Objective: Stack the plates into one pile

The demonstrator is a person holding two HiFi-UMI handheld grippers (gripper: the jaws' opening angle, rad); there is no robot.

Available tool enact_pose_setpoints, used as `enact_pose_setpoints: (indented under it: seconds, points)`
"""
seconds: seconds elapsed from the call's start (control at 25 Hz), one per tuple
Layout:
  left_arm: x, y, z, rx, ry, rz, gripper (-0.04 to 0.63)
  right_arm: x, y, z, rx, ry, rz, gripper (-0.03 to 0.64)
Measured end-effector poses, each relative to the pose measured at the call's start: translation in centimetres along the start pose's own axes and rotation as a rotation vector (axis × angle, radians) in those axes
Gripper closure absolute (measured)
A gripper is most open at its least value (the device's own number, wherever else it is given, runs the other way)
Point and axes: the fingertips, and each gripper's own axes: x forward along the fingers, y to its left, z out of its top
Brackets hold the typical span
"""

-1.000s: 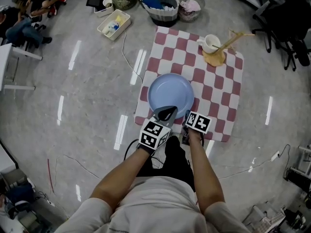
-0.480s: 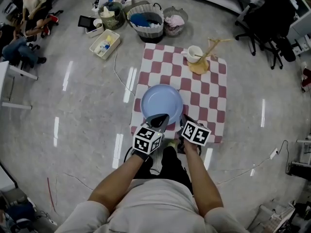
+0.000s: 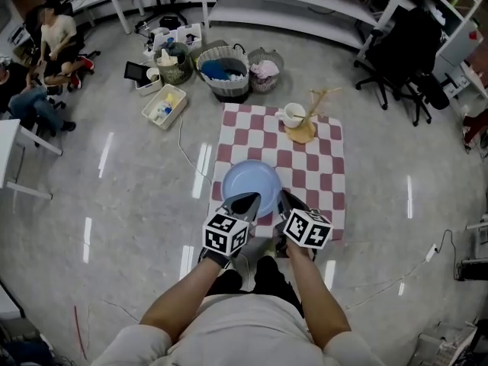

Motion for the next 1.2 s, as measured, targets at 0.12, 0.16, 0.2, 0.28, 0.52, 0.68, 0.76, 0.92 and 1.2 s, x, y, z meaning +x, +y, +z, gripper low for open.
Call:
enact_pose_setpoints:
  seconds: [0.12, 0.16, 0.2, 0.28, 0.52, 0.68, 0.76, 0.92, 1.2]
  points:
    - [-1.0, -0.9, 1.9, -0.001, -0.023, -0.020, 0.589, -1.3, 2.0, 1.8, -0.032, -0.055, 0.033, 0.607]
    - [-1.4, -1.1, 2.6, 0.002, -0.031, -0.023, 0.589, -1.8, 2.6, 2.4, -0.046, -0.075, 0.042, 0.607]
    - [-1.8, -1.4, 3.3, 0.007, -0.040, -0.025, 0.589, -2.3, 3.2, 3.0, -0.061, -0.096, 0.050, 0.607]
    - [-2.7, -1.9, 4.8, 0.017, -0.064, -0.026, 0.589, -3.4, 4.4, 4.3, -0.091, -0.136, 0.064, 0.607]
    - [-5.1, -3.5, 9.8, 0.065, -0.162, -0.037, 0.589, -6.3, 7.9, 8.4, -0.165, -0.246, 0.102, 0.607]
    - [-6.9, -4.4, 13.0, 0.097, -0.229, -0.038, 0.589, -7.9, 10.1, 10.7, -0.209, -0.305, 0.125, 0.607]
    - [-7.7, -4.7, 14.2, 0.109, -0.257, -0.038, 0.589, -8.6, 11.1, 11.5, -0.229, -0.330, 0.135, 0.607]
    - [-9.2, -5.2, 16.0, 0.131, -0.301, -0.038, 0.589, -9.3, 12.6, 12.4, -0.261, -0.359, 0.149, 0.607]
    - [-10.3, -5.8, 17.8, 0.159, -0.344, -0.043, 0.589, -9.8, 13.9, 13.2, -0.300, -0.385, 0.153, 0.607]
